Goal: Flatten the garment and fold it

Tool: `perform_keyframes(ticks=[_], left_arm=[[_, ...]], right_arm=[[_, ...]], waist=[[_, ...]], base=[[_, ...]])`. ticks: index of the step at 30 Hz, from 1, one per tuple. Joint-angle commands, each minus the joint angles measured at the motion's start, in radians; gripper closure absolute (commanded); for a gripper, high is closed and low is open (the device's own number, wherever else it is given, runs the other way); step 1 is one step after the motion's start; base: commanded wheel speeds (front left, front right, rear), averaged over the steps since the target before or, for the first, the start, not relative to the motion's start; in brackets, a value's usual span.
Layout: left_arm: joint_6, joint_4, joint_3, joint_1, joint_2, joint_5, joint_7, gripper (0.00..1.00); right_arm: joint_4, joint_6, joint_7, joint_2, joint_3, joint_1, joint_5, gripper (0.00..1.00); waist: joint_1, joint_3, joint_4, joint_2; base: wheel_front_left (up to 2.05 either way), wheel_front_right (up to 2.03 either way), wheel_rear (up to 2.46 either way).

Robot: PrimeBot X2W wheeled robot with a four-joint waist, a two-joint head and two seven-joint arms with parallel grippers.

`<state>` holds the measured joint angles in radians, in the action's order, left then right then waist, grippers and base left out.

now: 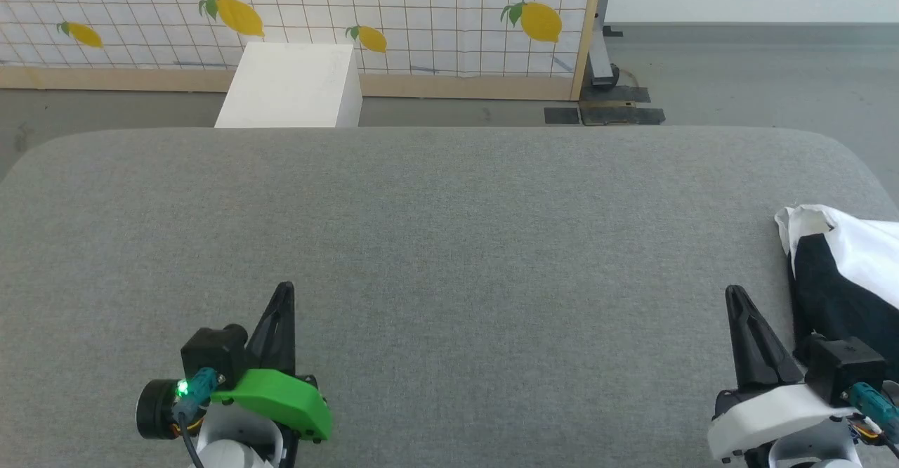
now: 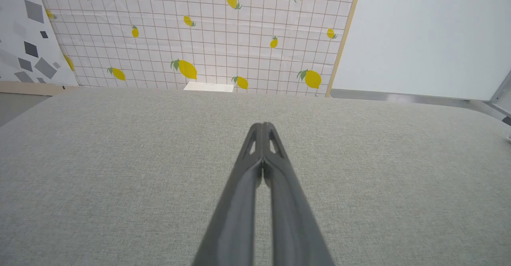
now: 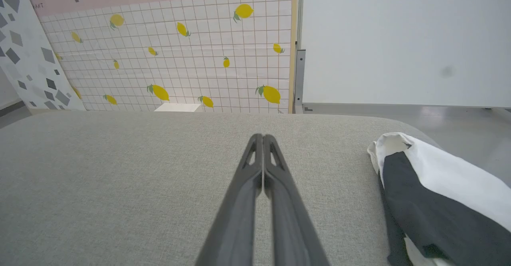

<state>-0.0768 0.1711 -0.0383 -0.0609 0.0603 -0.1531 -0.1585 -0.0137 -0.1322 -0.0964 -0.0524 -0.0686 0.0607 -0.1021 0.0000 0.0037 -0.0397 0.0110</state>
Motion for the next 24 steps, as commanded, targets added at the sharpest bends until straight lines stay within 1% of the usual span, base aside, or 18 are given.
perform_keyframes(ticks=[1, 24], left_arm=[[0.009, -0.009, 0.005, 0.018, -0.004, 0.012, 0.006, 1.00], [0.031, -0.061, 0.016, 0.031, -0.006, 0.057, 0.054, 1.00]], right_arm=[[0.005, 0.000, 0.004, 0.001, 0.004, -0.017, 0.012, 1.00], [0.007, 0.001, 0.034, 0.001, 0.025, -0.031, 0.041, 1.00]], waist=[[0.0000, 0.000, 0.001, -0.0044], [0.0000, -0.001, 0.013, -0.0065]], base=[[0.00, 0.00, 0.00], [0.00, 0.00, 0.00]])
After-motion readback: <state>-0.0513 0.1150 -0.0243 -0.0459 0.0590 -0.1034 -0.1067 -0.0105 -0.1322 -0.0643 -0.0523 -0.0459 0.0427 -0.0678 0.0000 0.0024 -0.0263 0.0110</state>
